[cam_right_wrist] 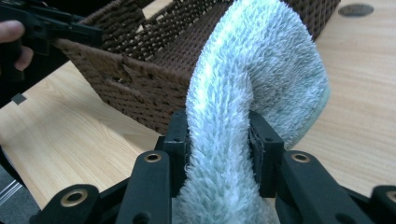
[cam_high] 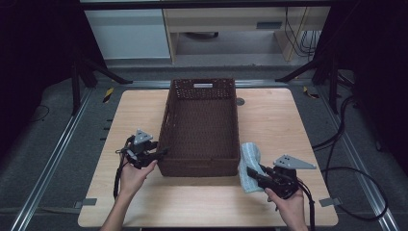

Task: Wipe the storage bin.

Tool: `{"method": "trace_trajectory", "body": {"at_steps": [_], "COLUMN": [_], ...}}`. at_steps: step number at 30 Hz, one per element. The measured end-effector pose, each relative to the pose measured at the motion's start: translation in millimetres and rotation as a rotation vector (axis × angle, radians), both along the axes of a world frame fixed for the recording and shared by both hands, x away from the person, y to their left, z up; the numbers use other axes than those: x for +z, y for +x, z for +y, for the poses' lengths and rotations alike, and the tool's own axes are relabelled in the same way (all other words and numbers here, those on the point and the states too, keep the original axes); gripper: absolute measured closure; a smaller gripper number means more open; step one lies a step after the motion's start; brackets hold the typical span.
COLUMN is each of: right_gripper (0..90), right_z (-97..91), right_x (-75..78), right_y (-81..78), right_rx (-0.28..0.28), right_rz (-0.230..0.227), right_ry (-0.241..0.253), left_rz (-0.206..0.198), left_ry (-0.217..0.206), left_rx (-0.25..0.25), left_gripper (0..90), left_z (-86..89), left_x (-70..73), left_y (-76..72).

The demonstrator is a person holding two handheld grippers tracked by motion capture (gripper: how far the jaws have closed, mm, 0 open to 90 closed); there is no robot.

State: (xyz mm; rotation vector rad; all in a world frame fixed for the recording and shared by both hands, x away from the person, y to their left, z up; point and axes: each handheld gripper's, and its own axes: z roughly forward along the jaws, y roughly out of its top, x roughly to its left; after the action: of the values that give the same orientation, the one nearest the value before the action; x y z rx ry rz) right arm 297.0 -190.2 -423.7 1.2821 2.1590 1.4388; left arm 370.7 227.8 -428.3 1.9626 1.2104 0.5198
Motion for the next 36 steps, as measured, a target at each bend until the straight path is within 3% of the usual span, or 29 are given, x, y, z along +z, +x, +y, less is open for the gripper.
{"method": "trace_trajectory", "body": {"at_steps": [9, 18, 22, 25, 29, 33, 36], "right_gripper": [66.4, 66.3, 66.1, 65.9, 65.6, 65.4, 65.1], "right_z": [14.2, 16.9, 17.4, 11.0, -9.0, -32.2, -47.5], "right_x": [-27.2, -51.4, -51.2, -47.1, -38.4, -33.8, -32.8], "right_y": [6.9, 19.7, 22.3, 22.5, 24.7, 27.3, 29.5], "right_rx": [0.014, 0.017, 0.017, 0.001, -0.059, -0.129, -0.176], "right_rz": [0.080, 0.158, 0.161, 0.149, 0.123, 0.106, 0.110], "right_ry": [-0.083, -0.174, -0.172, -0.162, -0.129, -0.154, -0.146], "left_rz": [0.000, 0.009, 0.009, 0.008, 0.007, 0.006, 0.006], "left_ry": [-0.001, -0.008, -0.012, -0.011, -0.012, -0.014, -0.015], "left_rx": [-0.002, -0.005, -0.006, -0.007, -0.007, -0.008, -0.009], "left_gripper": [48.5, 48.2, 48.2, 48.3, 48.3, 48.5, 49.2], "left_z": [-0.2, -0.6, -0.1, -0.1, 0.2, 0.2, 0.3], "left_x": [-0.8, -1.8, -2.1, -2.1, -2.0, -1.8, -1.5], "left_y": [0.3, 1.3, 1.1, 0.9, 0.8, 0.6, 0.3]}}
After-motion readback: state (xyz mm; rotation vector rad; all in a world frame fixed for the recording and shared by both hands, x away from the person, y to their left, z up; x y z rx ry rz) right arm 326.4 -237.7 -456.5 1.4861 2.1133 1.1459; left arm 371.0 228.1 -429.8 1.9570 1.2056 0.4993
